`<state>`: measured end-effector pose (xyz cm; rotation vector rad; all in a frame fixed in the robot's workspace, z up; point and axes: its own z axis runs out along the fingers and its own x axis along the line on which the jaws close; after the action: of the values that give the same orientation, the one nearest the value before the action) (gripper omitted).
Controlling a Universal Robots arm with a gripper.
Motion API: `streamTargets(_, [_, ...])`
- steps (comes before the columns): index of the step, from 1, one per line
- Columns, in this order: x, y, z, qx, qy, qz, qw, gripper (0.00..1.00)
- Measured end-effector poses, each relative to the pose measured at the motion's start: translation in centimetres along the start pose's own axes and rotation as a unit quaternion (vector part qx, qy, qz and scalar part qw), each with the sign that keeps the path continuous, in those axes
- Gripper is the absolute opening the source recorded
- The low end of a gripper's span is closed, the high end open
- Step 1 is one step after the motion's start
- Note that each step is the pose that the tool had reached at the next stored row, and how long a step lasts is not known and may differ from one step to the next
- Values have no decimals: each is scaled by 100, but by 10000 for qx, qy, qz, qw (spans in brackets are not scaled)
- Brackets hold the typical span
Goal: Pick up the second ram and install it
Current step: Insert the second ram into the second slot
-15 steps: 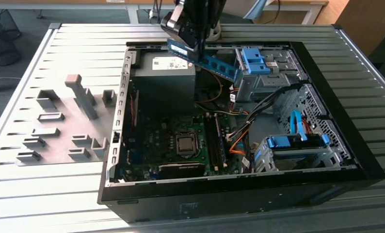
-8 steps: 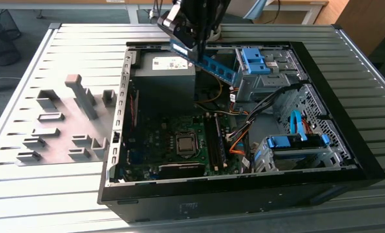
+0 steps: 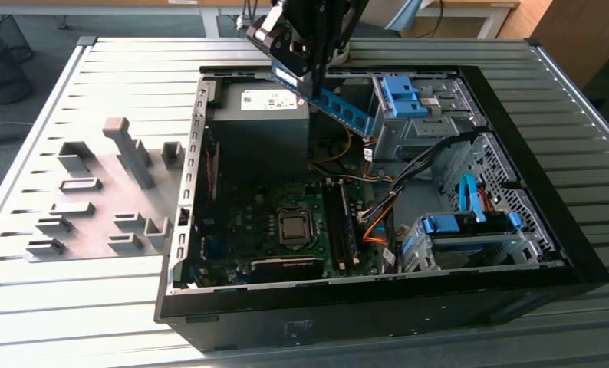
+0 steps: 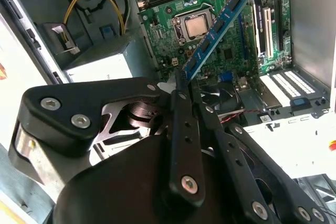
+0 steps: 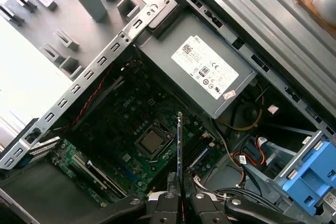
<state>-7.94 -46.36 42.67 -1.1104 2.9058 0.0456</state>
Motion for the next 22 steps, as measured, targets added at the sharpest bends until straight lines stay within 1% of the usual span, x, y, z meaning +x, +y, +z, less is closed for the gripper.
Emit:
streamTargets(14, [0, 0, 0, 2, 0, 16, 10000, 14])
streamTargets(16, [-1, 1, 1, 5, 0, 87, 10000, 14])
streamTargets(18, [-1, 1, 3, 11, -3, 238, 9997, 14])
streamTargets(20, [-1, 1, 7, 18, -6, 417, 9991, 14])
streamTargets(22, [-1, 1, 10, 25, -9, 597, 9982, 14])
